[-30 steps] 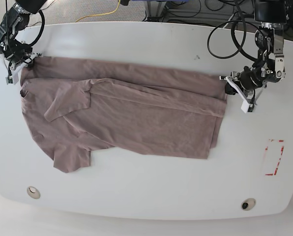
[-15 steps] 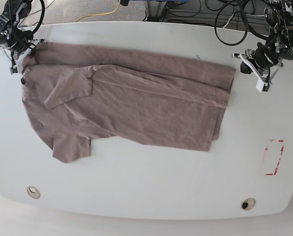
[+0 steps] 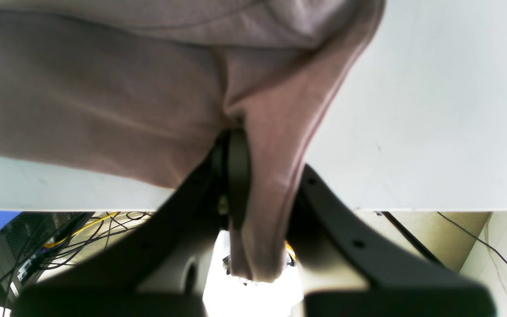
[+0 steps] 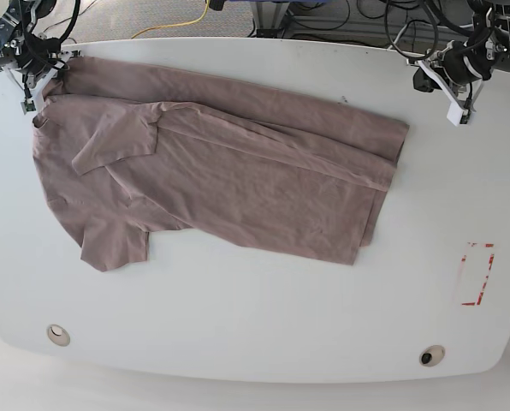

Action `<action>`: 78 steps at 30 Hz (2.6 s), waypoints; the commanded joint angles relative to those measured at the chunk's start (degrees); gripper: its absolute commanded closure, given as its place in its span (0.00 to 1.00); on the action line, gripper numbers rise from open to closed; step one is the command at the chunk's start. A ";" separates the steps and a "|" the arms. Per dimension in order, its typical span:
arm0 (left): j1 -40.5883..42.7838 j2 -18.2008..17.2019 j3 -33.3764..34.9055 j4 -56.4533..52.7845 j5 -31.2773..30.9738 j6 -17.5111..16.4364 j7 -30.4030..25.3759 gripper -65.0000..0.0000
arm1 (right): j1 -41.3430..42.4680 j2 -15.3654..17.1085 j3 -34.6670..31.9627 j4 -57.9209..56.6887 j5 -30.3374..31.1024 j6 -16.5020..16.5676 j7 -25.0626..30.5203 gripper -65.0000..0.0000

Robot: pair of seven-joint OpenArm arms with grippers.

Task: Layout the t-shirt on the table in an organized manner, then fold the t-shirt properly
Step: 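Drag the t-shirt with both grippers toward the robot to smooth it, then release the t-shirt with the left gripper and hold with the right, then grasp the t-shirt's edge with both grippers and pull it toward the robot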

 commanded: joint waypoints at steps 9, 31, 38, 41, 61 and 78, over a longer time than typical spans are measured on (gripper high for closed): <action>-9.45 -1.03 -1.40 1.08 -0.85 0.02 -0.73 0.77 | 0.45 1.30 -1.23 1.09 0.10 -0.07 0.52 1.00; -27.30 -0.59 12.40 -15.09 5.48 5.39 -0.90 0.36 | 3.26 1.21 -1.59 0.92 -0.16 -0.07 0.52 1.00; -27.04 -0.59 12.66 -15.97 7.68 5.39 -0.99 0.36 | 3.35 1.21 -1.59 0.92 -0.07 -0.07 0.52 1.00; -26.86 -0.59 13.01 -16.24 7.68 5.30 -0.90 0.35 | 3.35 1.21 -1.59 0.92 0.19 -0.07 0.52 1.00; -22.73 1.25 20.66 -17.64 5.83 5.12 -0.73 0.41 | 4.06 1.21 -1.50 0.92 0.28 -0.07 0.52 1.00; -20.53 0.99 19.43 -16.50 3.72 5.12 -0.73 1.00 | 4.06 1.21 -1.32 1.01 0.28 -0.07 0.52 1.00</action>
